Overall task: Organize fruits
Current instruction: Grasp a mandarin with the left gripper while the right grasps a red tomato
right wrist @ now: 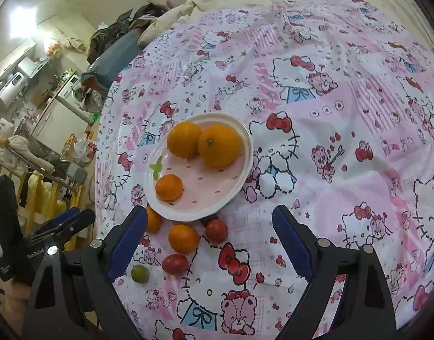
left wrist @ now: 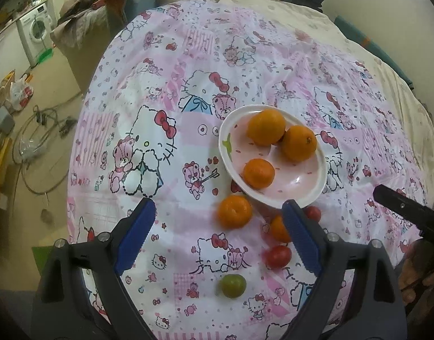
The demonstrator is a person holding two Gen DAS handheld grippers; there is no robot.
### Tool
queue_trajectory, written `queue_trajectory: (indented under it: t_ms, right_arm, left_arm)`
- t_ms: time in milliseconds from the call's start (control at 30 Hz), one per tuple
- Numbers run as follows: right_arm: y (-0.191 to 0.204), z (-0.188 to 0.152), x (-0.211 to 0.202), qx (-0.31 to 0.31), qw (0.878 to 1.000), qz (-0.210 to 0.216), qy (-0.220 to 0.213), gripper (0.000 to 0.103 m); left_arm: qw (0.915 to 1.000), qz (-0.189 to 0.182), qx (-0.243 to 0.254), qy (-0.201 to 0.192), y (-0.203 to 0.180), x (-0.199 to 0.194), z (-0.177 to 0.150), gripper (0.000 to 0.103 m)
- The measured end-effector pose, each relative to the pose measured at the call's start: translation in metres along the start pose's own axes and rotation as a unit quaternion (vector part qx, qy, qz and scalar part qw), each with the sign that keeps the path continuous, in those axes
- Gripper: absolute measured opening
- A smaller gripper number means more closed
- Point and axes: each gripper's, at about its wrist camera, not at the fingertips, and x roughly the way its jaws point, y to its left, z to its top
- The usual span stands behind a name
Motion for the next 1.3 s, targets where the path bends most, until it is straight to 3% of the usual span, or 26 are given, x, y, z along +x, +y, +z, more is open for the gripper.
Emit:
queue_trajectory:
  t_ms: [400,633,733,900,1067,1133,1300]
  right_arm:
    - [-0.011,-0.006,0.022,0.030,0.999,-0.003,0.040,0.092]
    - [-0.030,-0.002,0.026,0.083,0.996,-0.008,0.045,0.092]
    - [-0.034,-0.001,0.029,0.093,0.994,0.000,0.050,0.092]
    - [-0.033,-0.002,0.033,0.093,0.994,0.008,0.061,0.092]
    - [-0.033,0.000,0.032,0.087,0.994,0.008,0.060,0.092]
    - [-0.036,0.000,0.032,0.091,0.994,0.007,0.062,0.092]
    - [-0.039,-0.002,0.038,0.099,0.992,0.010,0.074,0.092]
  left_arm:
    - [0.9994,0.008,-0.025,0.023,0.007,0.019,0.001,0.089]
    - [0.9960,0.008,-0.057,0.069,0.017,0.050,-0.001,0.087]
    - [0.9936,-0.008,-0.056,0.098,0.012,0.066,-0.006,0.072]
    - [0.9910,-0.005,-0.018,0.132,-0.014,0.091,-0.012,0.063]
    - [0.9890,0.015,0.022,0.145,-0.028,0.107,-0.013,0.045]
    - [0.9891,0.007,0.020,0.145,-0.028,0.108,-0.013,0.039]
    - [0.9884,0.015,0.035,0.147,-0.035,0.105,-0.014,0.037]
